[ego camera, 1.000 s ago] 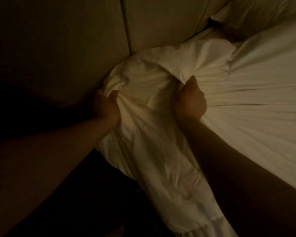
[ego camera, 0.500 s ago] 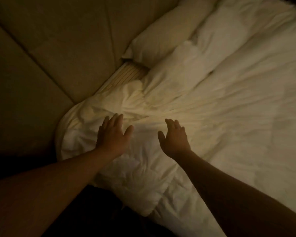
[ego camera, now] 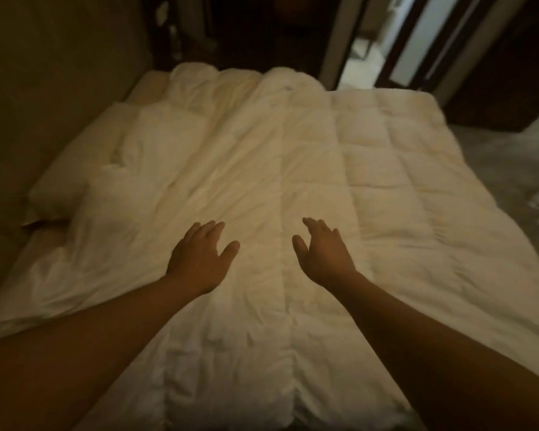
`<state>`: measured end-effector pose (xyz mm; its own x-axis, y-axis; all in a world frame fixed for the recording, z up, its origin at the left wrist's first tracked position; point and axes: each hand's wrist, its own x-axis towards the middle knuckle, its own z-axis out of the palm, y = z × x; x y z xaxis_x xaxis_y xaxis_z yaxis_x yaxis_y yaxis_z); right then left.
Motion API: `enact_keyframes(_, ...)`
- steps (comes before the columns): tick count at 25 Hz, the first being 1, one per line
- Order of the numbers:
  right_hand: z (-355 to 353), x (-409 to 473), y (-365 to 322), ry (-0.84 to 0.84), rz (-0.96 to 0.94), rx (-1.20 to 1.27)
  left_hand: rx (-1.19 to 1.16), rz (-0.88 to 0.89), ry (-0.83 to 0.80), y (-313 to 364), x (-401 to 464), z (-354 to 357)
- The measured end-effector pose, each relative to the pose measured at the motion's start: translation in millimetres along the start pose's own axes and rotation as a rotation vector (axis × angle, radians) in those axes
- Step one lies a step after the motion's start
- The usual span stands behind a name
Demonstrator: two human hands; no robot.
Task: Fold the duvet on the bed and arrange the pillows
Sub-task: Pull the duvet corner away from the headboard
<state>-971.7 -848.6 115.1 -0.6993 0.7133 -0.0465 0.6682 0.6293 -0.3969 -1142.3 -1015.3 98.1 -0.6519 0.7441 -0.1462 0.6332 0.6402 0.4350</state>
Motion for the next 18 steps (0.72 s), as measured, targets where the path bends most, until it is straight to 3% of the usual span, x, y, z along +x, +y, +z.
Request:
enact_keyframes(9,-143,-115,253,0.166,0.358,0.060,0.097,0.388,-0.146,293,-17,105)
enact_keyframes(18,-199,-234,407,0.272,0.703,0.054,0.143,0.706,-0.324,466,-39,197)
